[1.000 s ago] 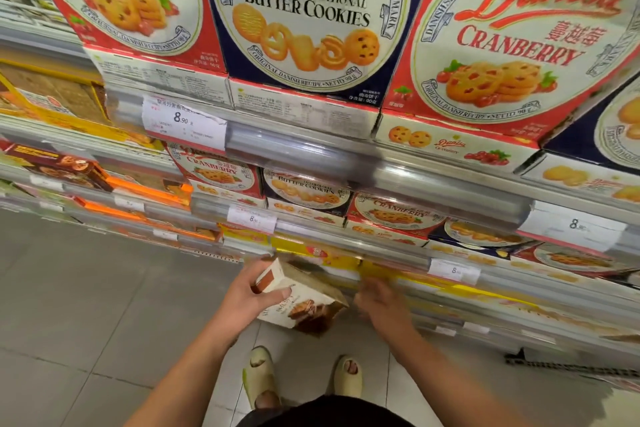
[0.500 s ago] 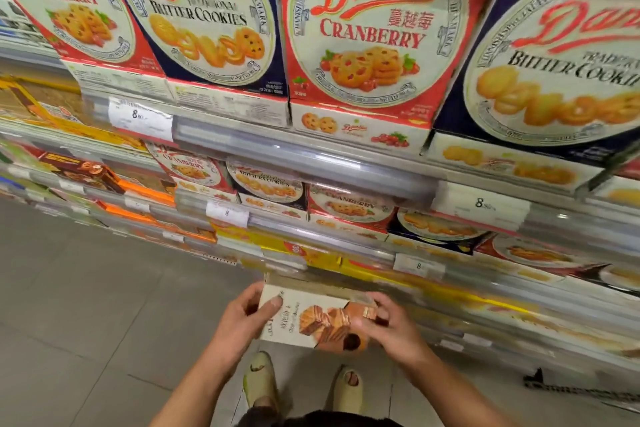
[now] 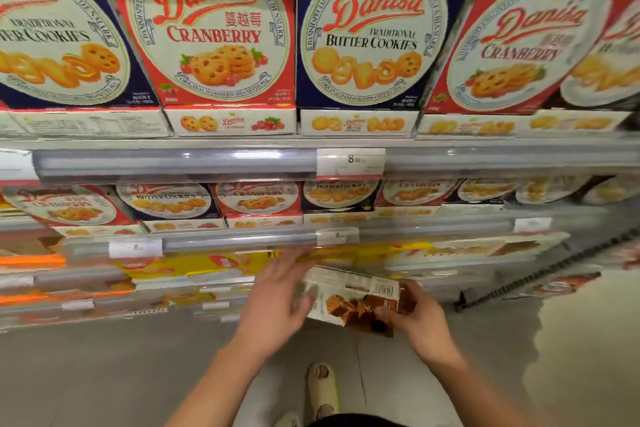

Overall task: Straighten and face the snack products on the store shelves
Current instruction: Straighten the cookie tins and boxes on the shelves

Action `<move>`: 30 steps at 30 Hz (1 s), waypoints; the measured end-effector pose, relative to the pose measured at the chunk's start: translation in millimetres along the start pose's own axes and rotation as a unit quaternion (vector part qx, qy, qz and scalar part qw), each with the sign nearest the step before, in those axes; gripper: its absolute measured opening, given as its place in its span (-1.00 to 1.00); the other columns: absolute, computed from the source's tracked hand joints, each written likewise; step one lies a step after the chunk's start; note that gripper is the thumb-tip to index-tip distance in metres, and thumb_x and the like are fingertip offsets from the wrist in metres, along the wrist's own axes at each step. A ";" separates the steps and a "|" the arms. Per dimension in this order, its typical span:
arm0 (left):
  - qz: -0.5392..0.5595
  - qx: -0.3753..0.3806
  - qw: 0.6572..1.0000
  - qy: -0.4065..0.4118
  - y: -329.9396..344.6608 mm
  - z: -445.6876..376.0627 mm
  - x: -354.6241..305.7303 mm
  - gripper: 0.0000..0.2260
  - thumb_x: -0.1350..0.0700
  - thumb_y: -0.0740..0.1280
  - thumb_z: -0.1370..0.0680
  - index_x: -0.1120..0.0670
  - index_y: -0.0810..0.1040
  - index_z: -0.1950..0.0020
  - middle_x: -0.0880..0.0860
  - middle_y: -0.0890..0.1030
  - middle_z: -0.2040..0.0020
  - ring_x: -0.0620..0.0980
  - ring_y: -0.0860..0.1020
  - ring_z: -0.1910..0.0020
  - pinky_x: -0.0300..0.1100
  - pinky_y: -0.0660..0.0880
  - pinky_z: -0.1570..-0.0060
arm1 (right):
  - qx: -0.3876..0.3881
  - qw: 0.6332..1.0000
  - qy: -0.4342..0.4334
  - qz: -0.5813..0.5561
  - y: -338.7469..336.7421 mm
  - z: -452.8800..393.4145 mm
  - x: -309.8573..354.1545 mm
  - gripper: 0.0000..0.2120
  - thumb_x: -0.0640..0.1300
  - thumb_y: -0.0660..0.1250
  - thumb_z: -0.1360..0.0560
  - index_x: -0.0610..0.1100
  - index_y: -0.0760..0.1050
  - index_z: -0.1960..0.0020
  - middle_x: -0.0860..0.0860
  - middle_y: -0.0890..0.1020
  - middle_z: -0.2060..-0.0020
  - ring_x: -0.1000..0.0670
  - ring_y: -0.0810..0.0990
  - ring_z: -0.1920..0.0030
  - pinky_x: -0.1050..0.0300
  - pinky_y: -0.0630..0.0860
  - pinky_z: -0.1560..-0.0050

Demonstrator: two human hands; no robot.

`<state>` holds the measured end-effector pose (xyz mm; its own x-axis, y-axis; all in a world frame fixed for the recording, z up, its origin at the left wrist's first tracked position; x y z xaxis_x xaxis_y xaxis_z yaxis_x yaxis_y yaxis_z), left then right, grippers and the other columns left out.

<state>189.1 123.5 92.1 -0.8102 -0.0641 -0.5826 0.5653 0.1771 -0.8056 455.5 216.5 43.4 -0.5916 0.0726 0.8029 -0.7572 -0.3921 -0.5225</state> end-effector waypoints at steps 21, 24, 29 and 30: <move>-0.256 0.115 0.958 0.058 171.5 -87.6 -112.1 -0.10 -0.32 0.28 -0.54 -0.01 -0.14 -0.67 0.01 -0.44 -0.60 0.13 -0.40 -0.59 0.27 -0.18 -0.56 | -0.311 0.943 0.112 -0.050 -194.1 142.4 -139.7 -0.61 -0.08 0.64 -0.35 0.12 0.55 -0.06 0.32 0.69 0.11 0.28 0.65 0.07 0.37 0.52 0.11; -0.299 0.085 0.950 0.040 177.4 -89.5 -116.7 -0.15 -0.23 0.42 -0.46 -0.02 0.16 -0.65 0.03 -0.29 -0.66 0.15 -0.28 -0.63 0.33 -0.13 -0.52 | -0.299 0.947 0.102 -0.060 -226.8 128.8 -162.2 -0.60 -0.07 0.64 -0.35 0.15 0.54 -0.07 0.32 0.69 0.10 0.30 0.63 0.04 0.32 0.52 0.08; -0.295 0.079 0.951 -0.049 191.9 -94.8 -127.0 -0.24 -0.26 0.45 -0.43 -0.09 0.32 -0.58 0.04 -0.12 -0.68 0.18 -0.15 -0.65 0.38 -0.05 -0.49 | -0.251 0.963 0.084 -0.054 -292.5 97.1 -195.0 -0.59 -0.07 0.63 -0.36 0.20 0.50 -0.05 0.26 0.69 0.07 0.28 0.64 0.03 0.25 0.55 0.02; -0.297 0.083 0.949 -0.070 195.3 -95.5 -129.4 -0.23 -0.28 0.42 -0.44 -0.11 0.28 -0.60 0.04 -0.16 -0.68 0.19 -0.17 -0.64 0.37 -0.03 -0.49 | -0.241 0.966 0.076 -0.051 -306.7 89.6 -199.5 -0.58 -0.06 0.63 -0.36 0.20 0.49 -0.05 0.24 0.69 0.05 0.26 0.64 0.02 0.23 0.56 0.00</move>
<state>389.5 260.1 20.4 -0.9716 -0.2356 -0.0209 0.0423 -0.0862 -0.9954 830.6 240.1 69.2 -0.5137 0.2371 0.8246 -0.8324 0.0949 -0.5459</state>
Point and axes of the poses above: each hand's wrist, its own z-axis away from the middle knuckle, its own y-axis out of the palm, x = y × z, the point moved 6 cm from there along -z, towards the middle knuckle
